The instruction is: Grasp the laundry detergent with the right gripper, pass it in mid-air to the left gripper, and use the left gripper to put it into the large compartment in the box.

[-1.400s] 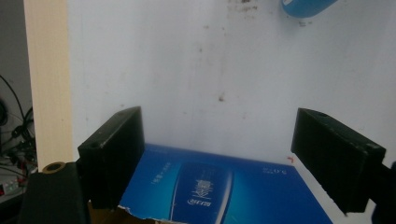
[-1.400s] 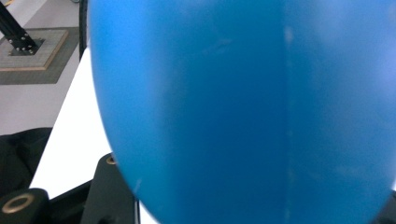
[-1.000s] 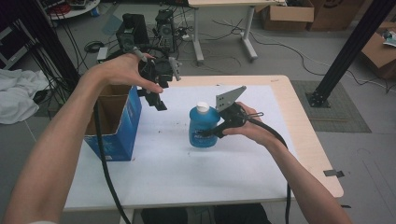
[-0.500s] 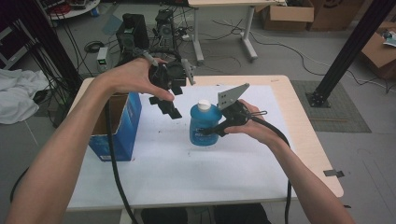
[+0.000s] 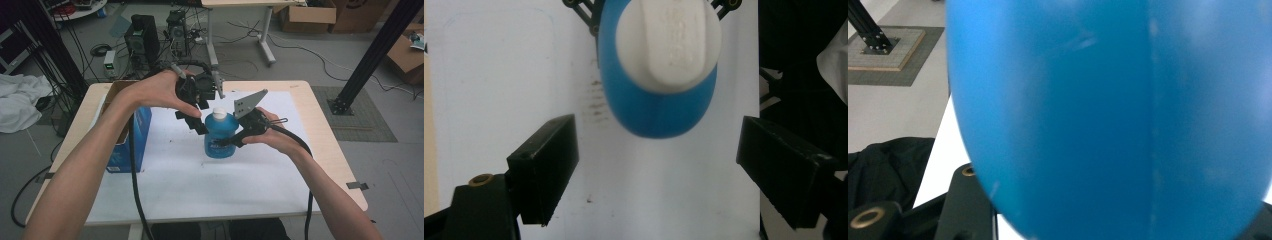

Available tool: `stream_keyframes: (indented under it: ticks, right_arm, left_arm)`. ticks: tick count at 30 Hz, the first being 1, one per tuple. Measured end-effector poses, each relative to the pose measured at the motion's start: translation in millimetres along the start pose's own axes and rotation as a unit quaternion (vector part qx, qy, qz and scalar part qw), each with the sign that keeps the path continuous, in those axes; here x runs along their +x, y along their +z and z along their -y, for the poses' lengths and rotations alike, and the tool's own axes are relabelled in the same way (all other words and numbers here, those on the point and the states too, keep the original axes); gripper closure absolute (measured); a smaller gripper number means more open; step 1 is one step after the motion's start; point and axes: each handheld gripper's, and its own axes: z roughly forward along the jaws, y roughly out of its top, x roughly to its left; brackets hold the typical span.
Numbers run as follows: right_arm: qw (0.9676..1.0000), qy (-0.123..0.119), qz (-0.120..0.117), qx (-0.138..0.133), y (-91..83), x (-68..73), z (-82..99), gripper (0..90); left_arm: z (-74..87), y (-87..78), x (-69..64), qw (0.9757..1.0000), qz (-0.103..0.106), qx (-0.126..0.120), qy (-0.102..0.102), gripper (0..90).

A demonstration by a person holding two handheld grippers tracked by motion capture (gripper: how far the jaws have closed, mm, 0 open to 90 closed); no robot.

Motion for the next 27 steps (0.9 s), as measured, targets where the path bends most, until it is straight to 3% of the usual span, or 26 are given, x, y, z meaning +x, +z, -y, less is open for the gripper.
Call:
stream_keyframes:
  ticks: [20, 27]
  right_arm:
    - [1.0000, 0.006, -0.003, -0.004, 3.3, 0.3, 2.9, 44.5]
    - [1.0000, 0.007, -0.004, -0.005, 5.4, 0.5, 2.6, 44.5]
  left_arm:
    - [-13.7, 27.9, -0.5, 0.9995, 0.017, -0.024, -0.006, 18.4]
    - [-14.2, 35.4, 0.7, 0.9996, 0.009, -0.023, -0.012, 21.1]
